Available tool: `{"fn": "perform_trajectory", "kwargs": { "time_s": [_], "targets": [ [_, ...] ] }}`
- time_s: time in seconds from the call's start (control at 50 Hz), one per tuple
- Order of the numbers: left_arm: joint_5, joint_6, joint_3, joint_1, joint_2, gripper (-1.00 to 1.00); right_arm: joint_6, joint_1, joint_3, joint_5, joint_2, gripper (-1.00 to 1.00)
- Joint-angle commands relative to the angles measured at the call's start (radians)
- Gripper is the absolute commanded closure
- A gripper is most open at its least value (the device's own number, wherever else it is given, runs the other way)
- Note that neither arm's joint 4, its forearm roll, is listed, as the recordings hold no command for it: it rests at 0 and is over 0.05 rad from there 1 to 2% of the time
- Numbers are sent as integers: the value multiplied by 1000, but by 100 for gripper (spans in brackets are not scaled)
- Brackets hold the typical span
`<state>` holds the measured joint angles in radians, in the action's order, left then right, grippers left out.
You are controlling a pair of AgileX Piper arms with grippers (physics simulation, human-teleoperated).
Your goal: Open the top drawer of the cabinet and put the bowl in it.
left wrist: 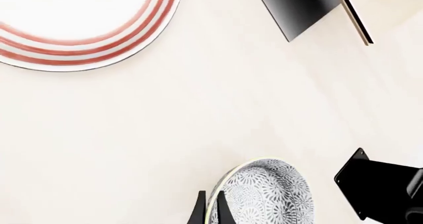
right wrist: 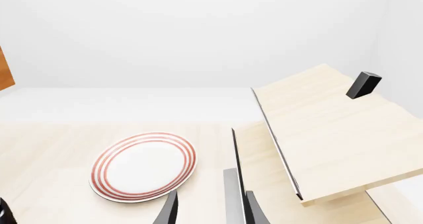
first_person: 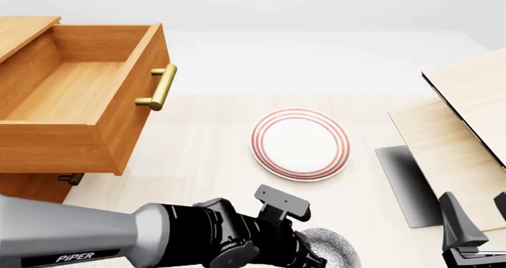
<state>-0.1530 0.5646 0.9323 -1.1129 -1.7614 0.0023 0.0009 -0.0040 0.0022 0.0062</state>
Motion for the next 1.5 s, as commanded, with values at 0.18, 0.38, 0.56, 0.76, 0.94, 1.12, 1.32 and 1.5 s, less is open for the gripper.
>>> {"fn": "perform_trajectory", "kwargs": {
  "time_s": [0.18,0.38,0.56,0.76,0.94,1.12,1.32,1.5],
  "targets": [
    [-76,-34,30,57,88,100,-1,0,1,-1,0,-100],
    [-135,-73,61,111,137,100,-1,0,1,-1,0,-100],
    [-188,-99,104,158,165,100,-1,0,1,-1,-1,-100],
    [-226,-116,138,205,210,100,-1,0,1,-1,-1,-100],
    [-297,-132,229,229,215,100,0,0,1,-1,0,-100],
    [-367,-141,335,246,192,100,-1,-1,1,-1,0,-100],
    [-442,-129,435,263,177,100,-1,0,1,-1,0,-100],
    [-535,-144,559,288,146,100,-1,0,1,-1,0,-100]
  ]
}}
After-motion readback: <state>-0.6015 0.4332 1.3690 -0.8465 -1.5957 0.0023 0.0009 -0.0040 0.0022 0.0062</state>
